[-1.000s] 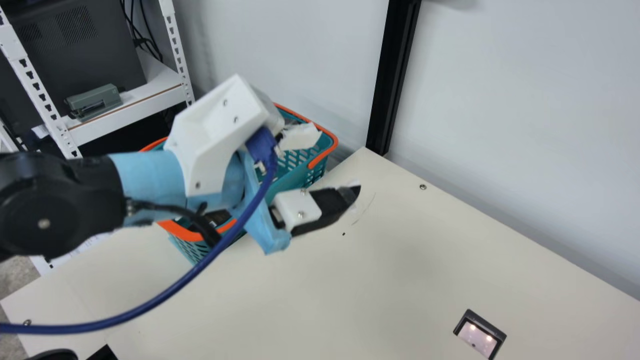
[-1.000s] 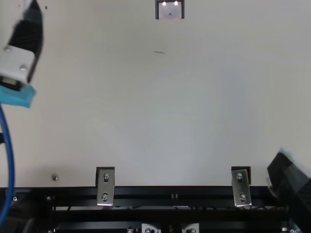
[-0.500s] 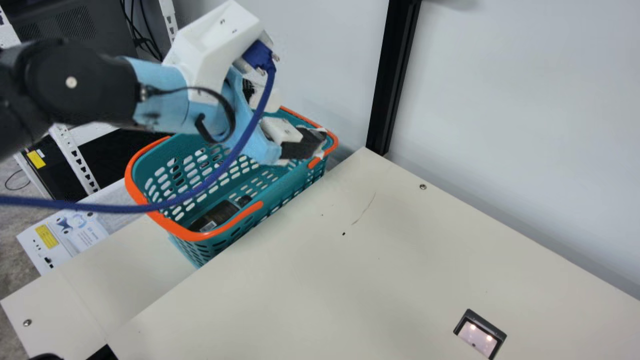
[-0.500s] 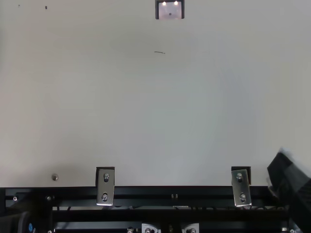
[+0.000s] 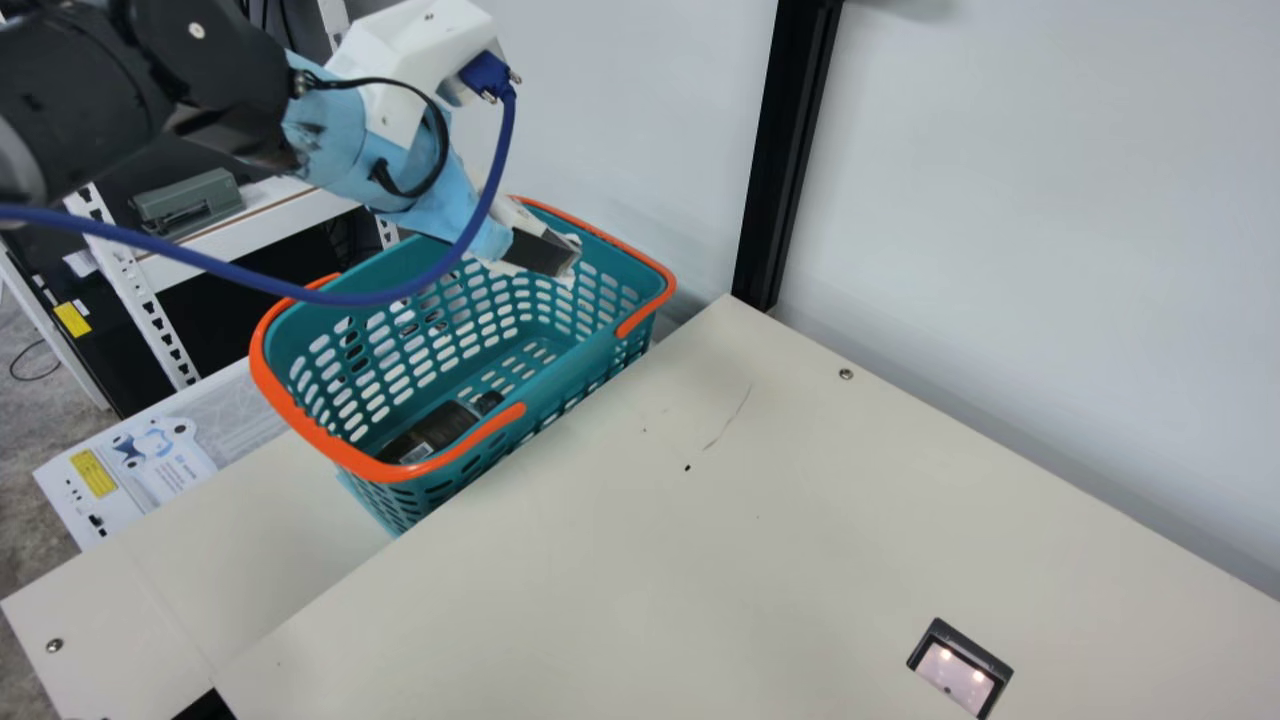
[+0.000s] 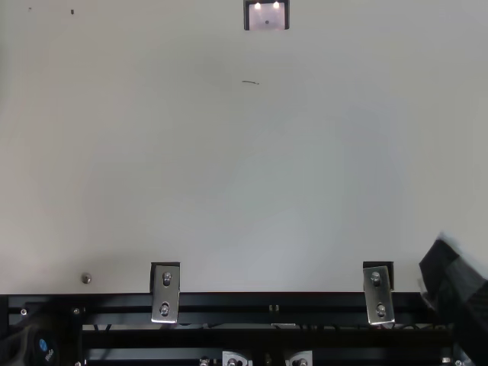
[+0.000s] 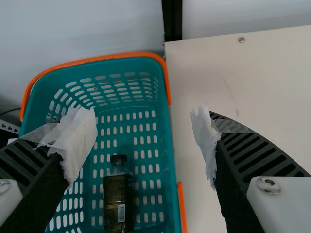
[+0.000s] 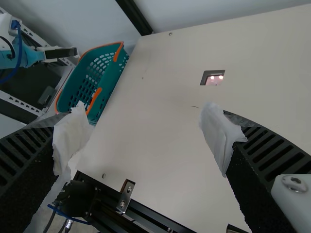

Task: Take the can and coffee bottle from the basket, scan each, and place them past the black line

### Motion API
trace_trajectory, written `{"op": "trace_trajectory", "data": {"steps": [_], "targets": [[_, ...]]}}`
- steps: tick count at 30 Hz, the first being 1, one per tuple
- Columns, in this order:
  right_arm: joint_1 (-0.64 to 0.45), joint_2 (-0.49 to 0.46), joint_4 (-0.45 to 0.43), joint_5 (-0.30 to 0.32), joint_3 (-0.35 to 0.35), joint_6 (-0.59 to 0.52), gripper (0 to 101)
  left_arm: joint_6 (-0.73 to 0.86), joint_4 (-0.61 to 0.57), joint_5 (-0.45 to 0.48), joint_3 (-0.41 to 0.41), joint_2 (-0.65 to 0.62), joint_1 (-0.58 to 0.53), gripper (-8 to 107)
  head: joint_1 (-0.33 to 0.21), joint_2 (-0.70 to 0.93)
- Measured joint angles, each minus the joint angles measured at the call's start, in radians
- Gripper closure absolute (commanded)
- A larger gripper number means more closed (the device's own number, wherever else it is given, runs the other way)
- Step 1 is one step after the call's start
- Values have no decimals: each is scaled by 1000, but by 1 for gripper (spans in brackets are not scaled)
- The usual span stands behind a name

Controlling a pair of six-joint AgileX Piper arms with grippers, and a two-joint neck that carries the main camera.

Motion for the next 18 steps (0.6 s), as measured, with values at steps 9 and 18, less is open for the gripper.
{"op": "trace_trajectory", "data": {"steps": [9, 18], "targets": [[0, 0, 0, 0, 0, 0, 0, -62, 76, -50, -12, 104, 17, 9, 0, 0], [0, 0, 0, 0, 0, 0, 0, -120, 117, -116, -35, 188, 51, 9, 0, 0]]}}
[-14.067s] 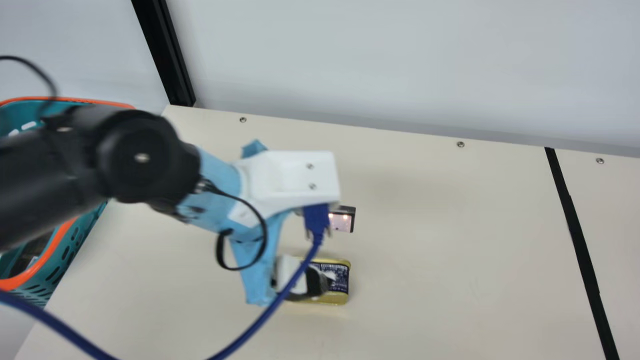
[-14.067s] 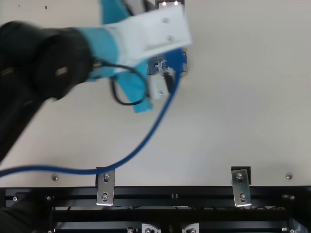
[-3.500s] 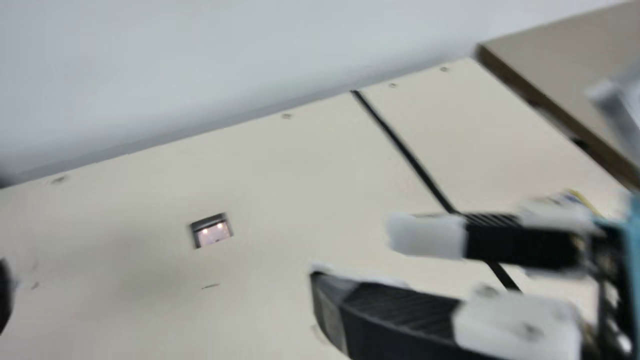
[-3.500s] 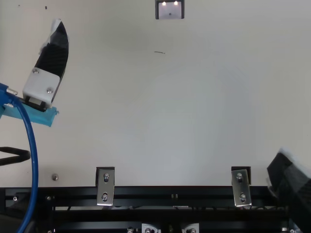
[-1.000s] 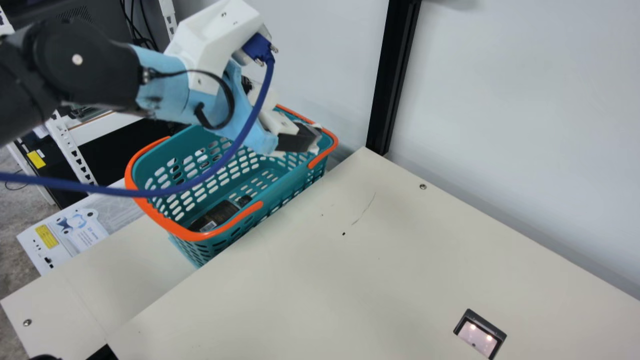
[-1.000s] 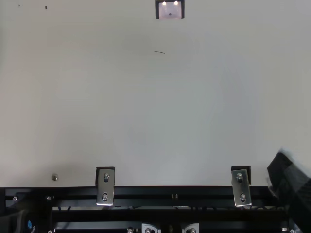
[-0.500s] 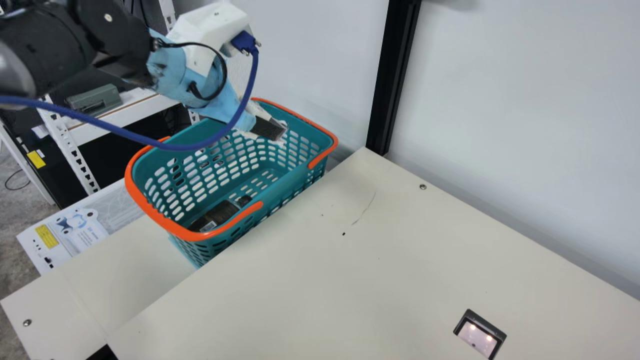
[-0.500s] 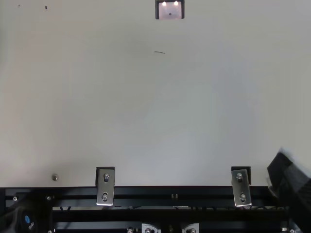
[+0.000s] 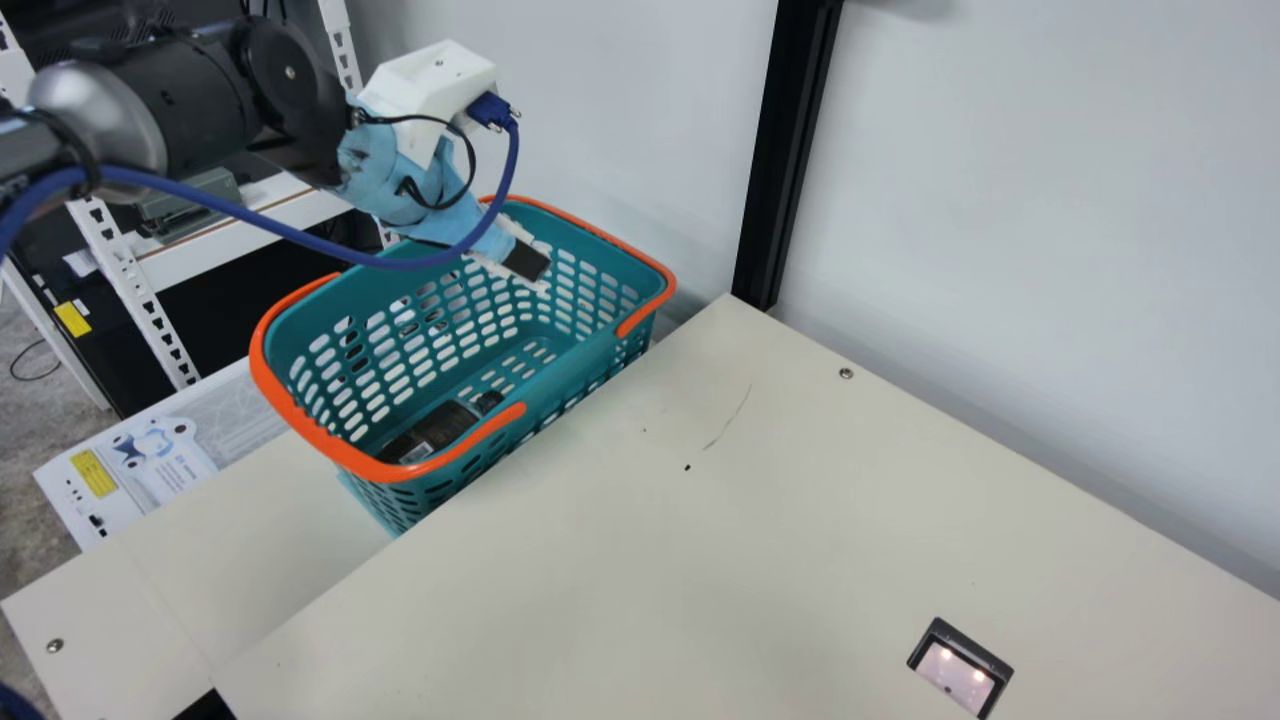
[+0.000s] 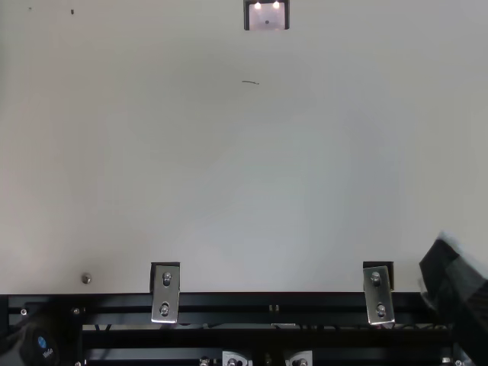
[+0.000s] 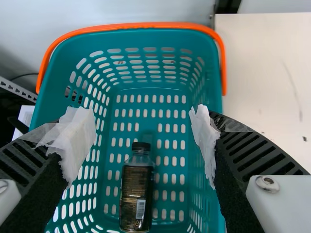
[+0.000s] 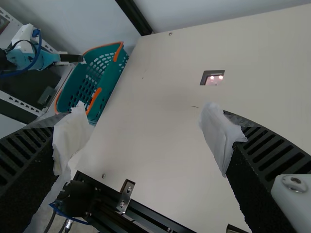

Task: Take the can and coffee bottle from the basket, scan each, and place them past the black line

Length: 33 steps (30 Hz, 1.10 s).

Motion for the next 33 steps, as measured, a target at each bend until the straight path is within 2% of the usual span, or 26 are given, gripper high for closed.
{"op": "trace_trajectory", "data": {"steps": [8, 19, 28, 33], "targets": [[0, 0, 0, 0, 0, 0, 0, 10, -13, -12, -23, 78, 69, 9, 0, 0], [0, 0, 0, 0, 0, 0, 0, 130, -54, 73, -57, 215, 123, 9, 5, 0], [0, 0, 0, 0, 0, 0, 0, 154, 7, 124, -115, 371, 131, 9, 5, 0], [0, 0, 0, 0, 0, 0, 0, 141, 46, 150, -174, 473, 117, 9, 0, 0]]}}
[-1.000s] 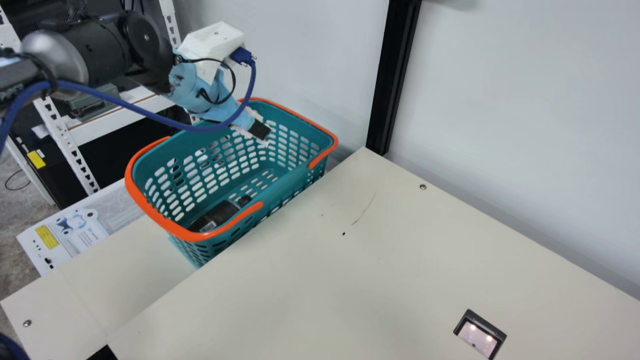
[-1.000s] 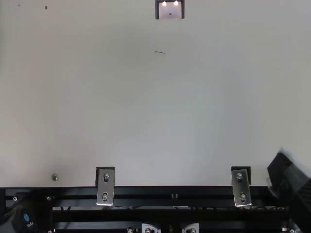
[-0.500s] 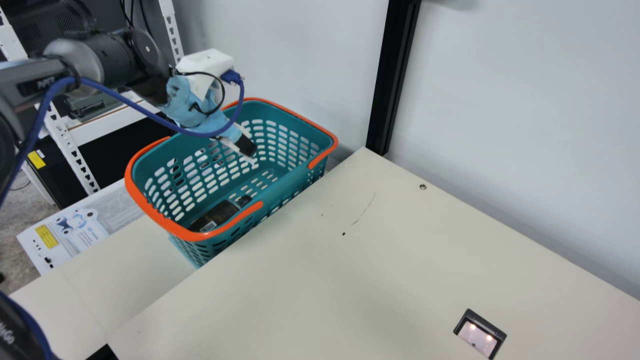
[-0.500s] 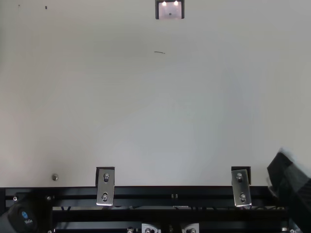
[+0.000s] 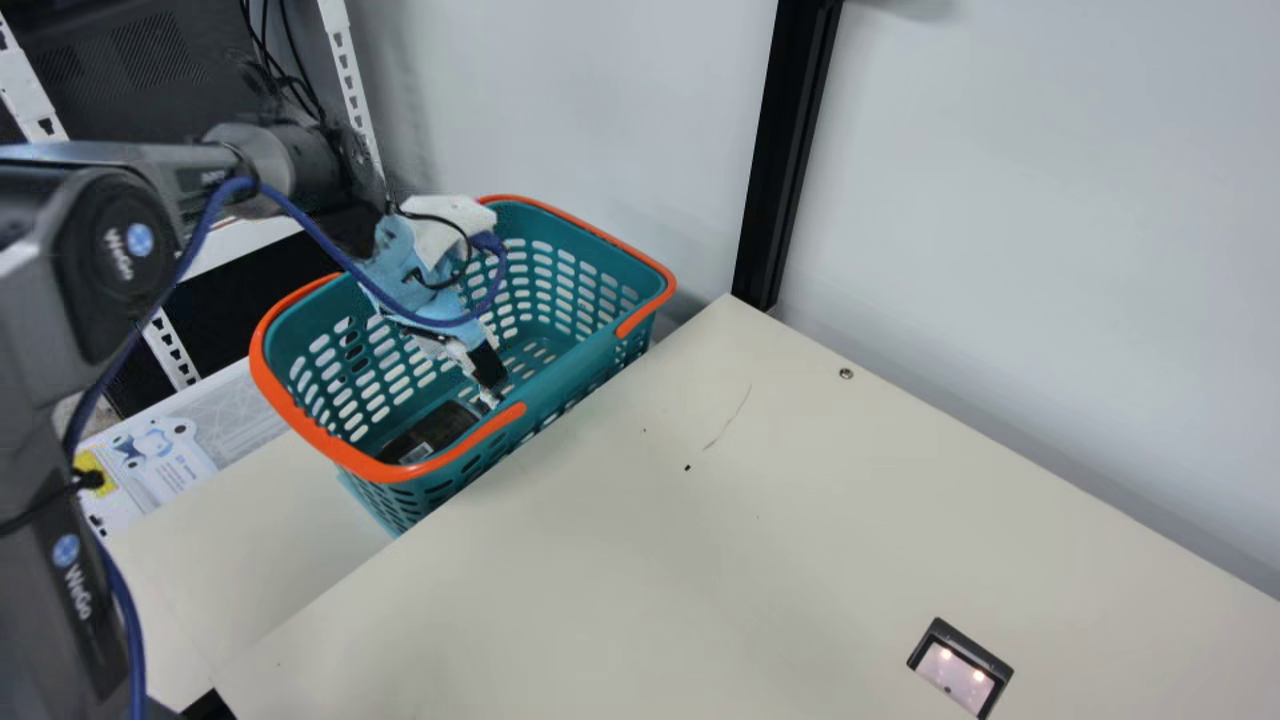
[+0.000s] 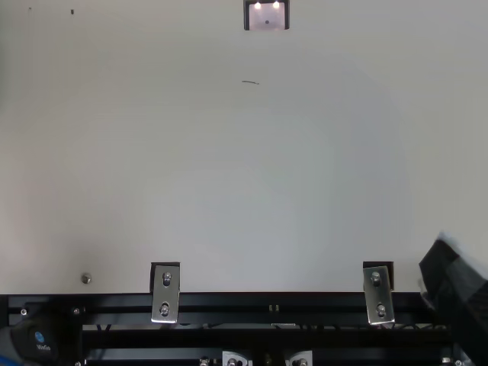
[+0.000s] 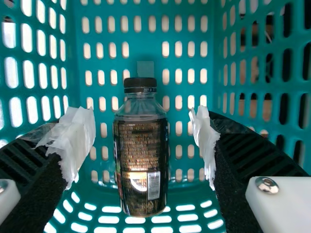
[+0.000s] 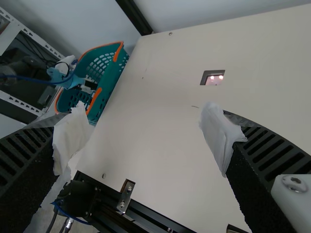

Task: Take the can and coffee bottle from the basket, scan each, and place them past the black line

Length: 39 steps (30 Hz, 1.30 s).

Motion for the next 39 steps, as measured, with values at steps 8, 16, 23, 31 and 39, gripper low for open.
{"op": "trace_trajectory", "data": {"steps": [8, 16, 23, 31, 39], "targets": [[0, 0, 0, 0, 0, 0, 0, -40, 50, 22, -75, 134, -40, 9, 0, 0], [0, 0, 0, 0, 0, 0, 0, -93, 122, 17, -143, 229, -65, 9, 0, 0], [0, 0, 0, 0, 0, 0, 0, -127, 157, 2, -163, 269, -70, 9, 0, 0], [0, 0, 0, 0, 0, 0, 0, -154, 164, -27, -145, 279, -59, 9, 5, 0], [0, 0, 0, 0, 0, 0, 0, -156, 122, -45, -83, 264, -41, 9, 0, 0]]}}
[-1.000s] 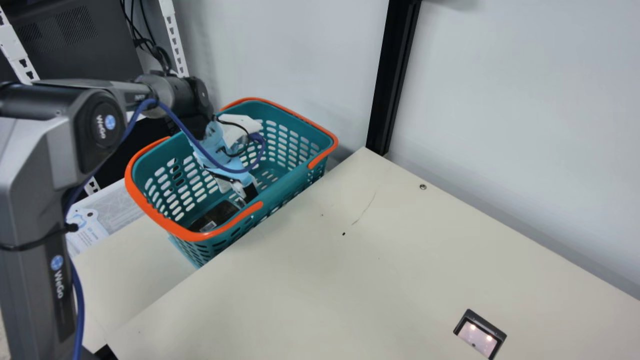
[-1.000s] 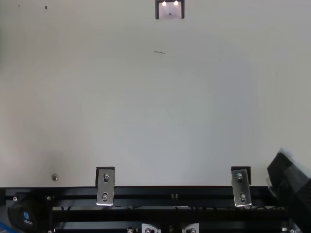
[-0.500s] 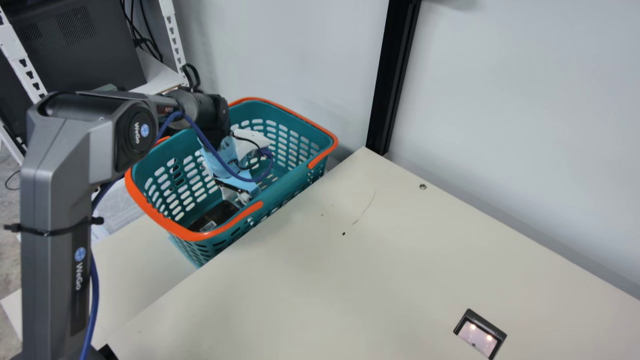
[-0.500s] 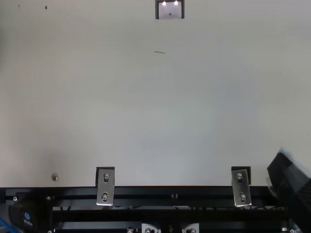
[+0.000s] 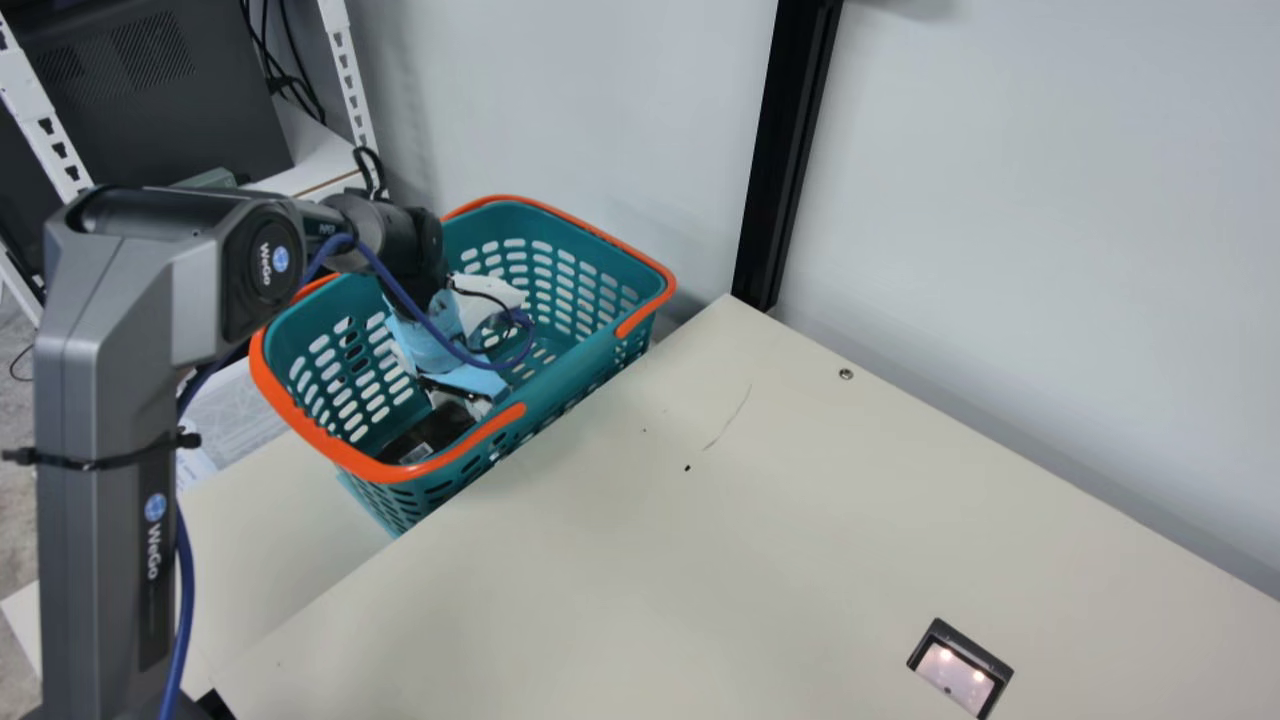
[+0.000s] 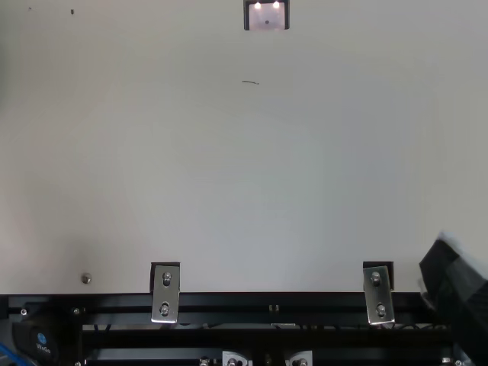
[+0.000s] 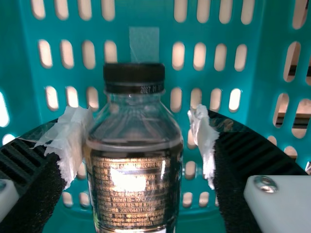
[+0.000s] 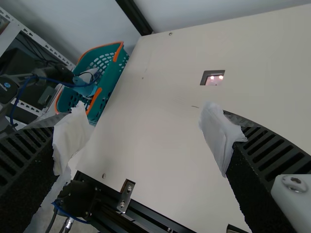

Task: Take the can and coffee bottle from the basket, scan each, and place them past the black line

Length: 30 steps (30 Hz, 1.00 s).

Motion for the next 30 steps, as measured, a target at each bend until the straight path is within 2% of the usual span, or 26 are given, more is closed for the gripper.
{"op": "trace_trajectory", "data": {"steps": [10, 11, 12, 20, 30], "targets": [[0, 0, 0, 0, 0, 0, 0, 0, -5, -38, 91, -34, 12, 9, 0, 0], [0, 0, 0, 0, 0, 0, 0, -1, -2, -41, 100, -38, 15, 54, 5, 0], [0, 0, 0, 0, 0, 0, 0, -1, -2, -43, 105, -41, 15, 89, 0, 0], [0, 0, 0, 0, 0, 0, 0, 31, -56, -120, 135, -99, 26, 89, 0, 0], [0, 0, 0, 0, 0, 0, 0, 228, -323, -278, 245, -365, -28, 89, 5, 0]]}}
